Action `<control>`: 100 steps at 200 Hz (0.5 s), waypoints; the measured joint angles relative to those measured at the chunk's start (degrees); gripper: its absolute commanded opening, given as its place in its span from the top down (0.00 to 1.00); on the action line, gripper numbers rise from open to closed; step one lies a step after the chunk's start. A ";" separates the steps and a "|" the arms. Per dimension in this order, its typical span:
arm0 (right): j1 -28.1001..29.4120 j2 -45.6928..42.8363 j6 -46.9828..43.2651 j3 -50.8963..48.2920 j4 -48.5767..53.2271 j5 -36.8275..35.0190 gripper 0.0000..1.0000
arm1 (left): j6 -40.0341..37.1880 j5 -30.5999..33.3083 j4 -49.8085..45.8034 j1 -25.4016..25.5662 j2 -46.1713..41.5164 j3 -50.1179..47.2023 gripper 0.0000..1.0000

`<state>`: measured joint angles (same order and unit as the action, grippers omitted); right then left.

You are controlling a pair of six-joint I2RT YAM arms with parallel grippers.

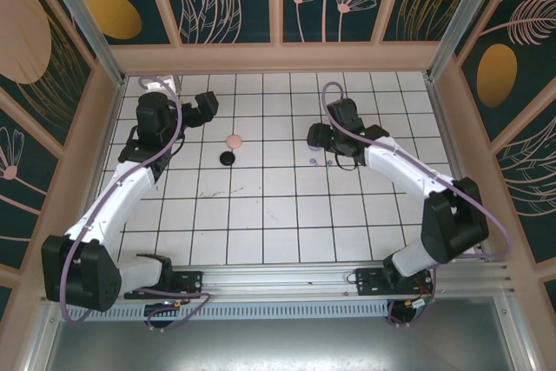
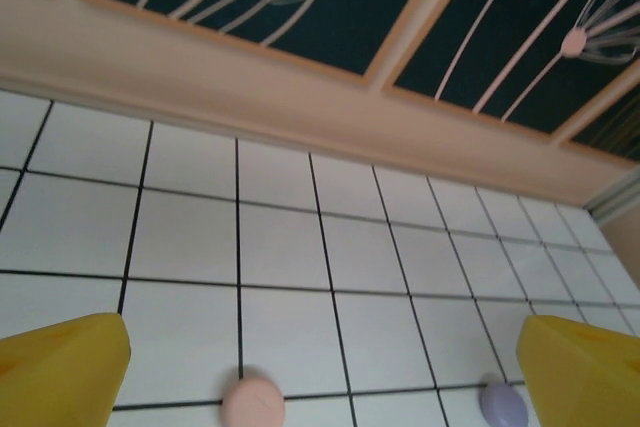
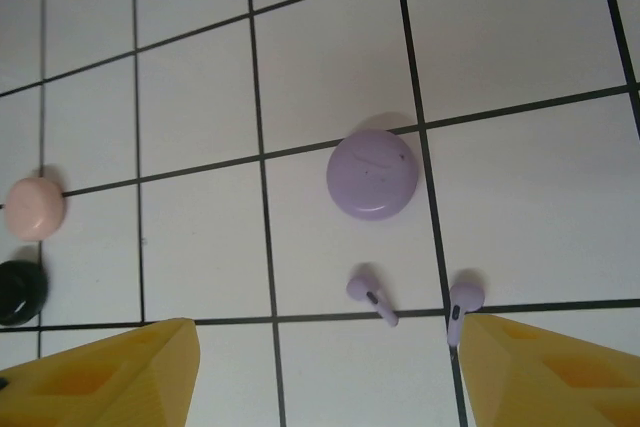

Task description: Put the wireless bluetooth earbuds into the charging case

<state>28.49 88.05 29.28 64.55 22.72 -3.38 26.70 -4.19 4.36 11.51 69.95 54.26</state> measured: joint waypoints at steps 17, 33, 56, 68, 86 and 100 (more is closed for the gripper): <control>-0.48 3.93 -1.03 2.99 1.33 -0.13 0.28 | 1.01 1.77 1.88 0.00 -1.64 -1.42 0.01; -1.09 7.23 -2.05 5.77 2.40 -0.28 0.28 | 1.46 2.21 3.50 0.00 -2.36 -2.45 0.01; -2.08 11.04 -2.38 9.14 4.42 -0.28 0.28 | 1.57 2.19 6.12 0.00 -2.43 -4.26 0.01; -2.34 12.52 -2.32 10.54 5.27 -0.33 0.28 | 1.70 2.19 6.78 0.00 -2.40 -5.25 0.01; -2.47 14.78 -2.05 12.33 6.12 -0.72 0.28 | 2.51 2.67 7.43 0.00 -2.38 -6.12 0.01; -2.47 16.24 -1.95 13.16 6.84 -1.20 0.28 | 3.45 3.82 7.98 0.00 -2.08 -6.23 0.01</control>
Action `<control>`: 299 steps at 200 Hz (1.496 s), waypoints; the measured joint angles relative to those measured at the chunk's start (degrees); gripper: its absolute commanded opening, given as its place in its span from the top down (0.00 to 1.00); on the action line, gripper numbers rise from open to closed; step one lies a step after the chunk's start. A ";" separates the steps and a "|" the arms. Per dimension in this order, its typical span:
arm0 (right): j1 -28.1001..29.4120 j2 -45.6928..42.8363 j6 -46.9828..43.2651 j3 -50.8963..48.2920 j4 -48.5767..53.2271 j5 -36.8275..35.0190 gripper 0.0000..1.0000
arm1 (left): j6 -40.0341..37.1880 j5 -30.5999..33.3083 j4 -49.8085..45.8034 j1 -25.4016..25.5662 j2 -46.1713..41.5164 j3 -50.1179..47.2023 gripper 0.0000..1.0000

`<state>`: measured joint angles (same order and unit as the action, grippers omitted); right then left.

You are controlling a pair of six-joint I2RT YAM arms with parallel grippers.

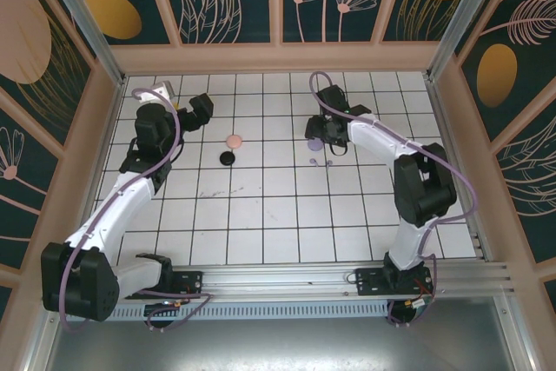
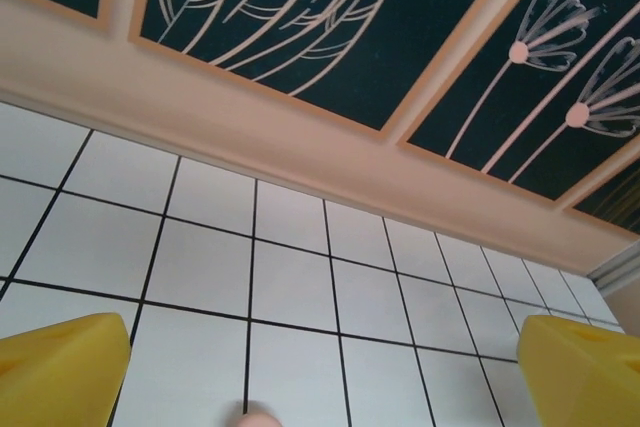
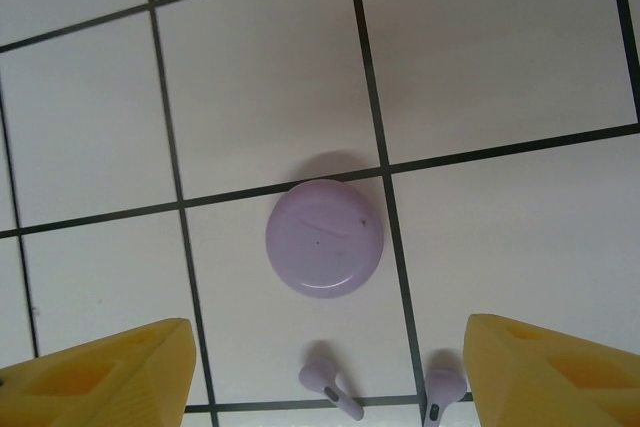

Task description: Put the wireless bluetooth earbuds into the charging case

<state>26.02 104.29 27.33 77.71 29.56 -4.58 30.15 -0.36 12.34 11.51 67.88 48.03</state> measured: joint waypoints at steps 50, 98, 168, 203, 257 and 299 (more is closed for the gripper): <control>0.00 5.62 2.21 3.28 2.43 -0.55 0.29 | 2.32 3.91 2.91 0.00 0.79 -1.60 0.01; 0.00 9.18 9.05 5.64 3.91 -0.52 0.29 | 3.87 3.65 3.87 0.00 2.29 -1.42 0.01; 0.94 15.13 18.47 13.97 7.21 -0.83 0.29 | 5.75 1.27 5.20 0.00 4.04 -1.42 0.01; 1.64 18.73 19.82 18.99 11.52 -2.45 0.29 | 5.77 0.35 5.64 0.00 4.59 -1.42 0.01; 1.73 19.65 20.44 19.71 14.86 -3.54 0.30 | 6.21 -1.25 7.54 0.00 5.81 -1.44 0.01; 1.88 21.59 20.65 20.06 14.84 -3.41 0.33 | 6.75 -2.67 8.37 0.00 7.50 -1.44 0.01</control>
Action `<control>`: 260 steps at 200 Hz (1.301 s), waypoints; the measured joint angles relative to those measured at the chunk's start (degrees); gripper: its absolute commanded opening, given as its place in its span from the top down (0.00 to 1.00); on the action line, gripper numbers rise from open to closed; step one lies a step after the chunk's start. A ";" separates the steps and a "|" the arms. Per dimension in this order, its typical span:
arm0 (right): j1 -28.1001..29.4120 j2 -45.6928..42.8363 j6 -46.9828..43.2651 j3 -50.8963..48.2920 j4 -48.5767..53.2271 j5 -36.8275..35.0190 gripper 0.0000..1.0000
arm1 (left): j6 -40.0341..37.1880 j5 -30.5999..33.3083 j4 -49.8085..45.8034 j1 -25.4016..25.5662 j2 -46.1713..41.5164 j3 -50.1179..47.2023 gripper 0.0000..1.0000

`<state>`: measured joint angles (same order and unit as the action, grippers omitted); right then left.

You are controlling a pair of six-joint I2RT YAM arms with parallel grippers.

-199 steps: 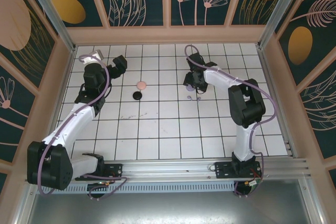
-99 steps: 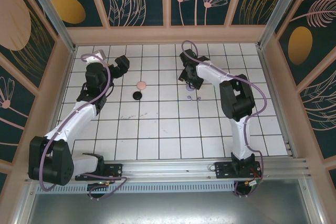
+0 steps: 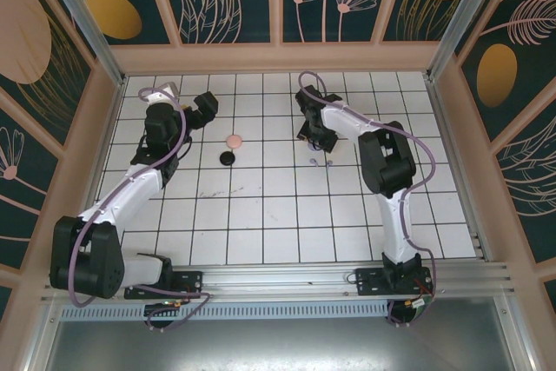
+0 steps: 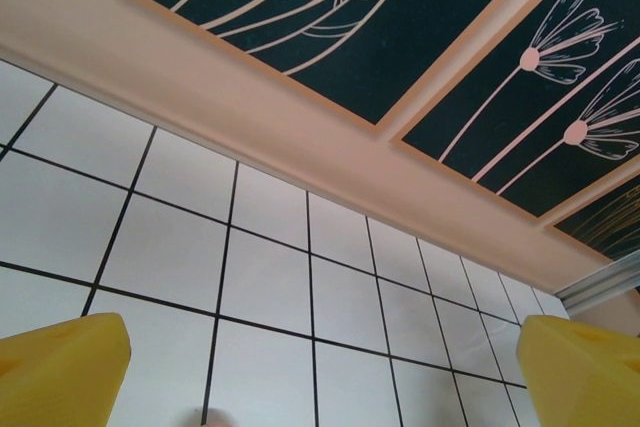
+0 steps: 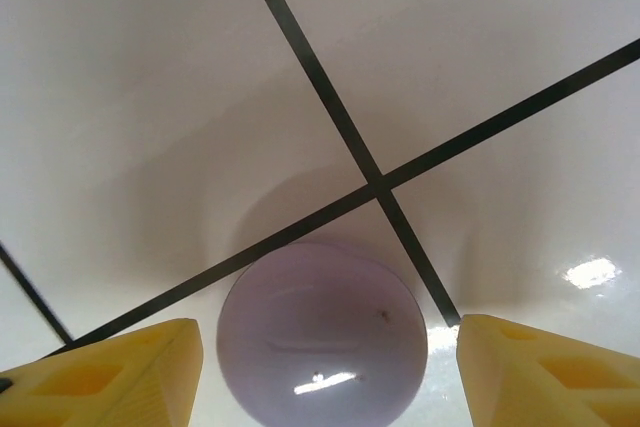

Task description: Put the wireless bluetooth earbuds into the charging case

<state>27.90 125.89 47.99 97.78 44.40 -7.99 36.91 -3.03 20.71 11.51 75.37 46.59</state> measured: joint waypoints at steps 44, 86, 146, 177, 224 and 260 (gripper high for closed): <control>0.20 1.05 -0.04 0.55 0.04 -0.11 0.36 | 0.85 -1.42 0.42 0.00 0.57 0.00 0.01; 0.17 1.16 -0.09 0.59 0.04 -0.13 0.37 | 1.36 -2.95 1.92 0.00 1.36 0.00 0.01; 0.17 1.40 -1.73 0.96 0.90 -0.61 0.58 | 2.25 -7.82 3.39 0.00 1.97 -0.17 0.01; 0.20 -0.02 -2.38 -1.46 -1.49 -0.48 0.66 | 3.74 -13.14 4.98 0.00 2.49 -1.16 0.01; 0.35 -5.90 -2.67 -9.27 -7.54 2.03 0.68 | 6.91 -19.87 14.69 0.42 3.87 -9.66 0.04; 1.01 -12.81 -2.10 -10.32 -10.40 5.22 0.68 | 7.32 -22.08 21.51 4.81 7.58 -9.99 0.05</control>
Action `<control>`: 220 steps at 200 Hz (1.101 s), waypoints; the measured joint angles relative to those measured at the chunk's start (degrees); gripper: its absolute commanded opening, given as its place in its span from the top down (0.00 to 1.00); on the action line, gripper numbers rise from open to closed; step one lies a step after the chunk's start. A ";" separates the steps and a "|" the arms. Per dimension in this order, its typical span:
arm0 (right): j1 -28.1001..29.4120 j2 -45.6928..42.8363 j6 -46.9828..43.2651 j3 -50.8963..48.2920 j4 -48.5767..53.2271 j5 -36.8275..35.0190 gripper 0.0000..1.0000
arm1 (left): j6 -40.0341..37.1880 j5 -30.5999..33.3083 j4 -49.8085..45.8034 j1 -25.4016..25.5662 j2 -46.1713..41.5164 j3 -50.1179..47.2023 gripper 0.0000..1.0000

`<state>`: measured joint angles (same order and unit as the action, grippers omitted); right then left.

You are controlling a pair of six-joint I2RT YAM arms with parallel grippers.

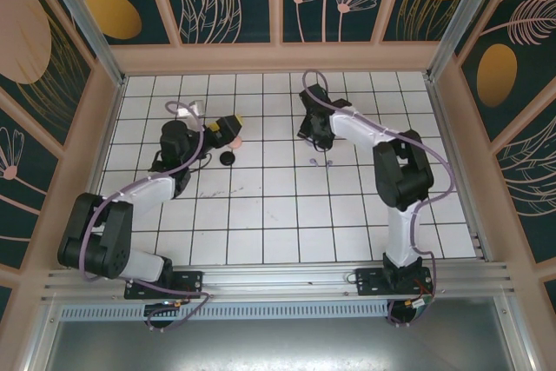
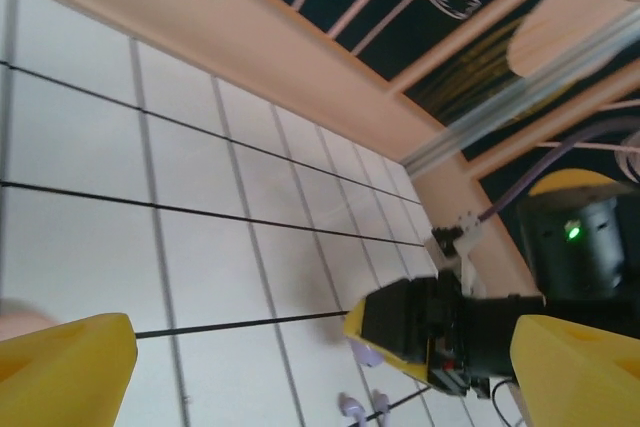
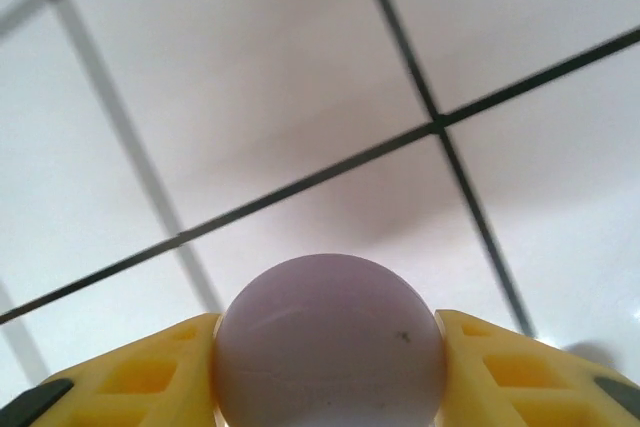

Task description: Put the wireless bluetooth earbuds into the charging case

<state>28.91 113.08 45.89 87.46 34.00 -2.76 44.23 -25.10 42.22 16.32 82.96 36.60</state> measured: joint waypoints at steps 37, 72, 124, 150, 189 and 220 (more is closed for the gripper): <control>1.31 -5.38 2.73 1.53 -3.10 3.41 0.68 | 0.09 -0.22 8.79 6.03 5.79 0.04 0.08; 3.76 -6.32 7.26 2.08 -5.70 5.99 0.67 | 1.88 0.04 19.71 8.70 12.83 0.00 0.10; 7.06 -6.32 14.84 2.19 -8.37 8.02 0.67 | 4.76 0.26 36.24 10.58 21.24 -0.96 0.23; 7.32 -6.32 16.63 2.80 -8.59 8.50 0.67 | 6.40 0.26 41.72 10.82 24.61 -0.96 0.29; 7.61 -6.32 17.73 3.82 -8.74 8.48 0.67 | 7.67 0.24 45.64 10.84 27.67 -0.92 0.37; 7.96 -6.32 17.94 4.17 -8.79 8.50 0.67 | 8.09 0.22 46.38 10.93 29.24 0.26 0.39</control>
<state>36.86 106.76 63.83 91.64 25.21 5.74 52.31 -24.88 88.60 27.24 112.20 36.86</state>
